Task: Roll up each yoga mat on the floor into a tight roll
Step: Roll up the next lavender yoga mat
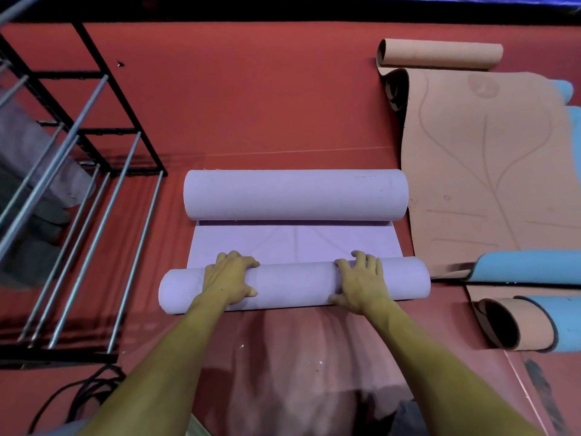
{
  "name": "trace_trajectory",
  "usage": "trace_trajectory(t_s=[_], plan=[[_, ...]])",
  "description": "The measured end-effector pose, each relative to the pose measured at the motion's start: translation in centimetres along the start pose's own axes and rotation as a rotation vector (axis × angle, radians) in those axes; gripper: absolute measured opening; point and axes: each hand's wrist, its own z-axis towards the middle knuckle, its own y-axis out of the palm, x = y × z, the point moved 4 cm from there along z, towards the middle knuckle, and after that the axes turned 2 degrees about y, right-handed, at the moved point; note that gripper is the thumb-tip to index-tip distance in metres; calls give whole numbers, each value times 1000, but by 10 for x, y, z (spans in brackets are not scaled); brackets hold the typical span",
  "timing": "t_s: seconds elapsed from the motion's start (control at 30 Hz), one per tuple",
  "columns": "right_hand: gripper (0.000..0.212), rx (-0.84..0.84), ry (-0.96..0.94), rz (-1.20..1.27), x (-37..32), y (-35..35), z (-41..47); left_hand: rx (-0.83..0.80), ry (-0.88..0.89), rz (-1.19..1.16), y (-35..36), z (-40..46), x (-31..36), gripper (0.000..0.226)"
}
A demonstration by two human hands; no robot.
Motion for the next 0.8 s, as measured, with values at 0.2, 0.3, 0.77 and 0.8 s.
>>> trace_trajectory(t_s=[0.2,0.3,0.77,0.8], plan=[[102,52,-6,-3,-1,-3,0,57,8,-59,1,0,0,61],[95,100,7,10,-3,-6,0,91,20,-19,0,-1,3,62],[93,111,-5,73,0,-8,8,262,-50,78,1,2,10,37],[92,107,12,66,-1,-7,8,269,-43,88,3,0,12,37]])
